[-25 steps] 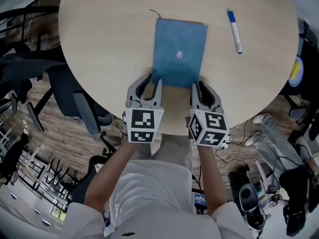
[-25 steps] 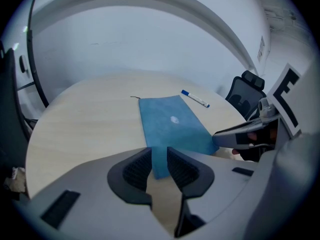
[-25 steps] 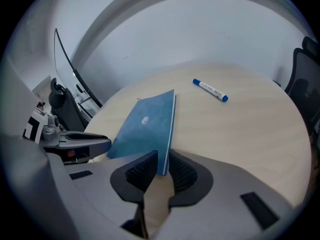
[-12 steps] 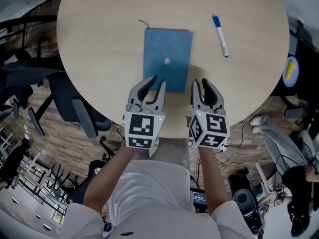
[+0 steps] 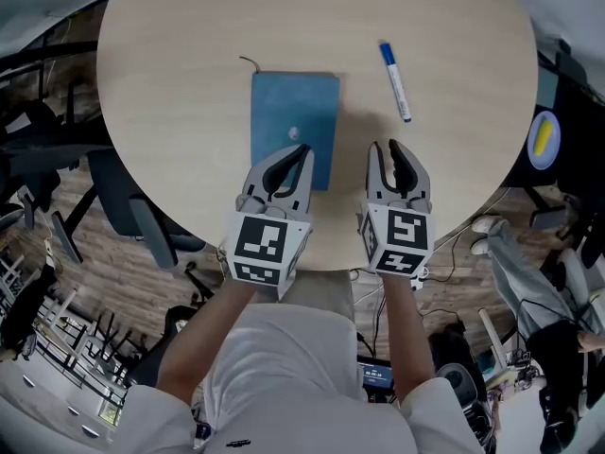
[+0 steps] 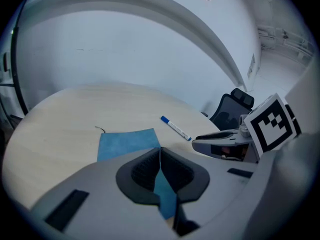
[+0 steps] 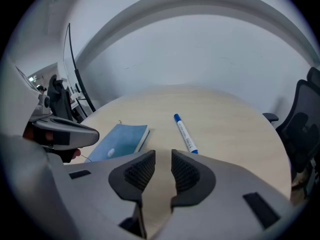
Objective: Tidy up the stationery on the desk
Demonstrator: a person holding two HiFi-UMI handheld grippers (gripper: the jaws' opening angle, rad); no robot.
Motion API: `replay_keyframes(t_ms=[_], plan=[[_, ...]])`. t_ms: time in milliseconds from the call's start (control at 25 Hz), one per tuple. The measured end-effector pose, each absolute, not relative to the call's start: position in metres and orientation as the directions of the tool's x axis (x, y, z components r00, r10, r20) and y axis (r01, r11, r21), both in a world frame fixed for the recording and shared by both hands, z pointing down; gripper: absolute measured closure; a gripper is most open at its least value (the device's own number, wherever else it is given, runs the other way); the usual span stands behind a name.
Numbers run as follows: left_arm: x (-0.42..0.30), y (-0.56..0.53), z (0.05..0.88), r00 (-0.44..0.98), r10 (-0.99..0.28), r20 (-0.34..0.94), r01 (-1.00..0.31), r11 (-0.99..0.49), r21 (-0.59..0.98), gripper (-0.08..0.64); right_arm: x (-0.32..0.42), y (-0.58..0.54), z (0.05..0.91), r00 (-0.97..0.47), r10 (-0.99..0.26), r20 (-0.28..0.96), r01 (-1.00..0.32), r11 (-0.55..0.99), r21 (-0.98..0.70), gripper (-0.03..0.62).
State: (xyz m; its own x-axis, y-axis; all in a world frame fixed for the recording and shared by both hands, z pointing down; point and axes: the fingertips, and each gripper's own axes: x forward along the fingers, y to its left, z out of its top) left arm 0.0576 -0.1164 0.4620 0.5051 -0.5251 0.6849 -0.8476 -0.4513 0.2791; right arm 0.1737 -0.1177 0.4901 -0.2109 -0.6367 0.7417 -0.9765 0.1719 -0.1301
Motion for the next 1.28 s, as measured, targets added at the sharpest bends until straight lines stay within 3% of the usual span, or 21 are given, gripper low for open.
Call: replay_keyframes(t_ms=[240,480,1000,1120,1280], plan=[[0.072,-0.129,0.469,0.505,-0.516,0.691,-0.846,-0.454,0.28,0.536,0.2,-0.144,0.497,-0.178,-0.646,0.743,-0.982,0.167,-0.09,0.492],[0.08,-0.133,0.481,0.494,-0.508,0.706,-0.851,-0.448,0.274,0.537,0.21,-0.16,0.515,-0.178,-0.623,0.762,-0.976,0.213,-0.054,0.449],[0.078,-0.134,0.493,0.478,-0.502,0.721,-0.863,-0.423,0.277,0.536,0.221,-0.176,0.545,-0.175,-0.588,0.79,-0.974,0.22,-0.052,0.443],[0.079,-0.133,0.494,0.473,-0.502,0.724,-0.865,-0.423,0.271,0.535,0.223,-0.175,0.546,-0.176,-0.588,0.79,-0.971,0.238,-0.039,0.497],[0.075,-0.131,0.493,0.475,-0.503,0.722,-0.864,-0.423,0.273,0.535,0.219,-0.174,0.543,-0.203,-0.584,0.786,-0.973,0.209,-0.097,0.502]])
